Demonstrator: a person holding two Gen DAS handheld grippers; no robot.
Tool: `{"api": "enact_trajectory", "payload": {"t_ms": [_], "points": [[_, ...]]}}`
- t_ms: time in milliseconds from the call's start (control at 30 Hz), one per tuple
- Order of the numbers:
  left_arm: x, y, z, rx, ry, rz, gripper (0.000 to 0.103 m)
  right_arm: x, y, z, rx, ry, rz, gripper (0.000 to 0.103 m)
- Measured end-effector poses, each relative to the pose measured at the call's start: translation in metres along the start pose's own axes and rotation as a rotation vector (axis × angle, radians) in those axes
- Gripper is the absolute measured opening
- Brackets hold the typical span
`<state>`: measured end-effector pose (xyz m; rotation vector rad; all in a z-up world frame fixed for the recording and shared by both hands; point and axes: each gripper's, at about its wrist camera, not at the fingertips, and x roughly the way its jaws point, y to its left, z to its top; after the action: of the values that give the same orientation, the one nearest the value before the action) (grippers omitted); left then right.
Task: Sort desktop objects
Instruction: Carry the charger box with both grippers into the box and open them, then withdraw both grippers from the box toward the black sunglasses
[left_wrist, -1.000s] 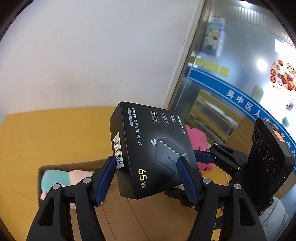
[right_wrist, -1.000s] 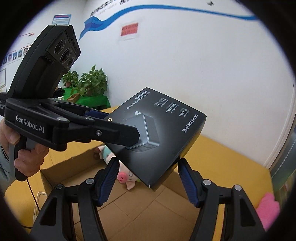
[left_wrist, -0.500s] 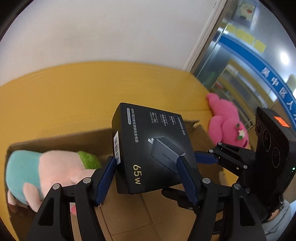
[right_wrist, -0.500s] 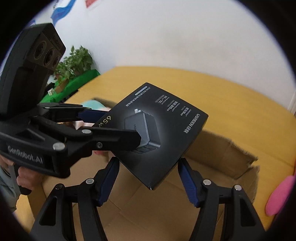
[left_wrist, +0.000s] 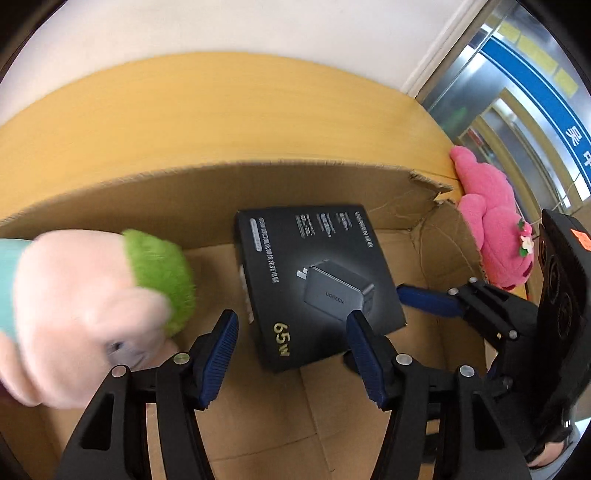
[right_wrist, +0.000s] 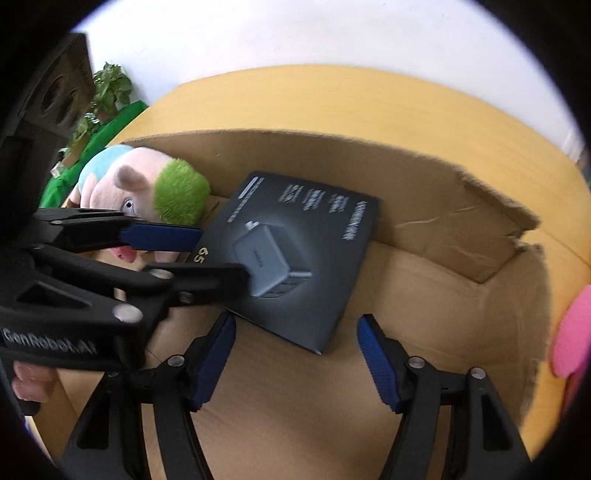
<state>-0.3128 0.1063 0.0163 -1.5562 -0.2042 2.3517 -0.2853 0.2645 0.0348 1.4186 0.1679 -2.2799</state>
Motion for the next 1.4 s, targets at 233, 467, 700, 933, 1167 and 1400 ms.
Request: {"api": "enact_trajectory", "payload": {"t_ms": [233, 467, 700, 933, 1167, 1400], "points": [[-0.091, -0.012, -0.030, 0.093, -0.191, 0.065, 0.070, -0.060, 0.016, -0.050, -0.045, -0.124, -0.043, 0.075], [-0.198, -0.013, -0.125, 0.182, -0.432, 0.198, 0.081, -0.147, 0.075, -0.111, -0.050, -0.363, 0.040, 0.081], [-0.266, -0.009, -0.221, 0.165, -0.657, 0.323, 0.084, -0.188, 0.125, -0.147, -0.038, -0.490, -0.071, 0.083], [-0.283, -0.027, -0.281, 0.161, -0.758, 0.368, 0.095, -0.188, 0.162, -0.173, -0.005, -0.510, -0.082, 0.083], [-0.278, -0.024, -0.303, 0.097, -0.726, 0.329, 0.087, -0.194, 0.185, -0.192, -0.033, -0.525, -0.136, 0.003], [-0.263, -0.011, -0.303, 0.053, -0.626, 0.286, 0.004, -0.196, 0.174, -0.200, 0.041, -0.522, -0.109, 0.086]]}}
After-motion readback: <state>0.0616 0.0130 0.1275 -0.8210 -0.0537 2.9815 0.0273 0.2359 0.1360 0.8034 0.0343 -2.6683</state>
